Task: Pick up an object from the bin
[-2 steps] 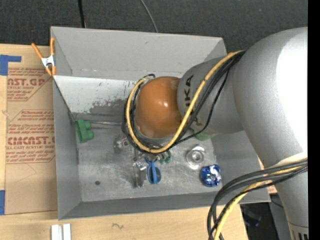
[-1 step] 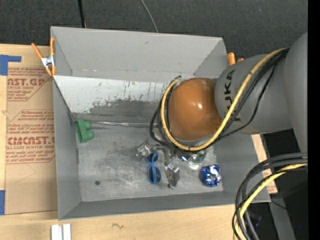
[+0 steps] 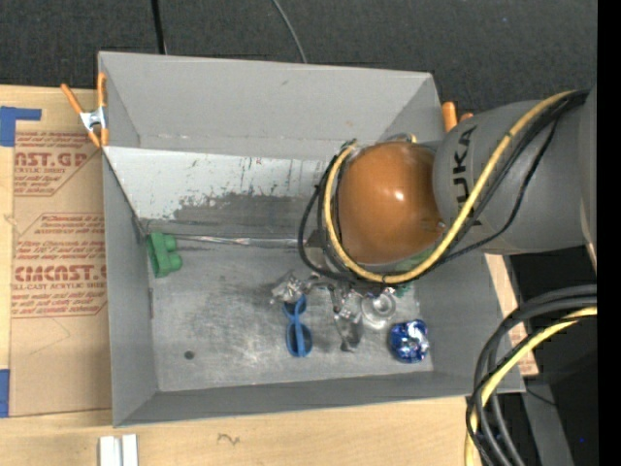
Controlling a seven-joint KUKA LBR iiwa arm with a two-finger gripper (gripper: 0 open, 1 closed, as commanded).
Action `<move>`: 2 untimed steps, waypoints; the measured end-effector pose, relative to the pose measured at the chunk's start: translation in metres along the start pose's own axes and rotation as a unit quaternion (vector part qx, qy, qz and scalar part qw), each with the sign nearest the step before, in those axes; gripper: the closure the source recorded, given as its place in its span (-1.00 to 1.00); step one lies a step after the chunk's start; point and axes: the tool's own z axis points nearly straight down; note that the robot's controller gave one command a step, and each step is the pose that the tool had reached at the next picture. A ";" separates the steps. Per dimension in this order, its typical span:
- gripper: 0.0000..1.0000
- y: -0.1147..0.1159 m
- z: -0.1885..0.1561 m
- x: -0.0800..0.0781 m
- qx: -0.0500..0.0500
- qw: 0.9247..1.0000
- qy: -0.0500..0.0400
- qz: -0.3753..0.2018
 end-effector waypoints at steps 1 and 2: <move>-1.00 0.004 0.036 -0.011 0.001 0.996 -0.002 -0.090; -1.00 0.021 0.036 -0.020 0.001 0.985 -0.001 -0.170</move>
Offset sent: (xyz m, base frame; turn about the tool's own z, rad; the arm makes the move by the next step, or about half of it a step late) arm 0.0024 0.0092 -0.0367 -0.1821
